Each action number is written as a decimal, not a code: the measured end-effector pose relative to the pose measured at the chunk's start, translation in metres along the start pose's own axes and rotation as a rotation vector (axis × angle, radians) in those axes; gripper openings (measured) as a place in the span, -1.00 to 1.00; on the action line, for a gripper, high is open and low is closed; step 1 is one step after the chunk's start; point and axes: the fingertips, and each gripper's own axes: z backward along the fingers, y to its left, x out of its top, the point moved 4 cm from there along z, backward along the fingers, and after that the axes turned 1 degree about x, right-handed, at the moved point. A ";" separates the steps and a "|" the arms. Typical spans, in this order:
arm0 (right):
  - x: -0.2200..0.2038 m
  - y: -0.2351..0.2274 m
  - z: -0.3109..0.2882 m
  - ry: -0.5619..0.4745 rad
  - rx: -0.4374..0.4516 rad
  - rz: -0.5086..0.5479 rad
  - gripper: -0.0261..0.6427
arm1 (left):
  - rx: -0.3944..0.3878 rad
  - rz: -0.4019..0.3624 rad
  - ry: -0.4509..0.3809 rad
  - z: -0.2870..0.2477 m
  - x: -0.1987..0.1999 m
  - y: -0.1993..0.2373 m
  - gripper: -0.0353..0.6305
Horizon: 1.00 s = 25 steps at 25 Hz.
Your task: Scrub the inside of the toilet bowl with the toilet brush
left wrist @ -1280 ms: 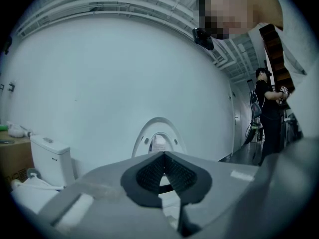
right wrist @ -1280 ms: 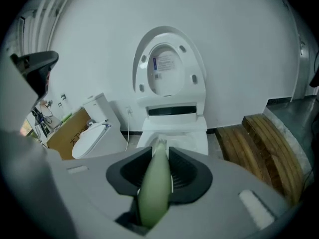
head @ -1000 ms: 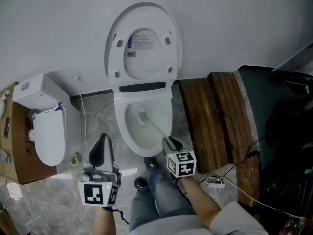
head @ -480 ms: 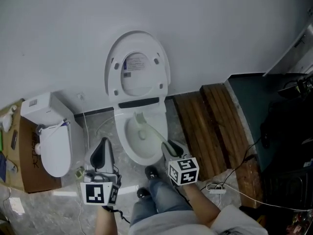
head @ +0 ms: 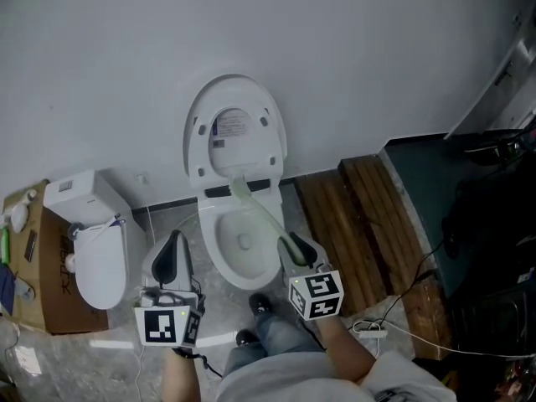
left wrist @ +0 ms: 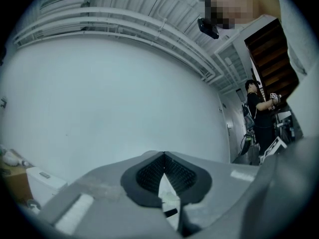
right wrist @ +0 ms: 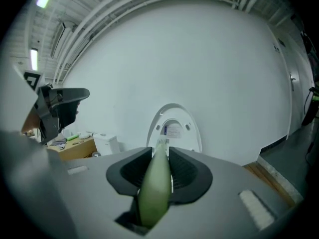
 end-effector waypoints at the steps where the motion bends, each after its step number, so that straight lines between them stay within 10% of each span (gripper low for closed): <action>1: 0.006 0.000 0.002 -0.017 -0.002 0.000 -0.61 | 0.005 -0.009 -0.016 0.001 0.004 0.000 -0.88; 25: 0.111 0.017 0.056 -0.323 -0.060 0.113 -0.61 | 0.045 -0.085 -0.135 0.022 0.063 -0.006 -0.88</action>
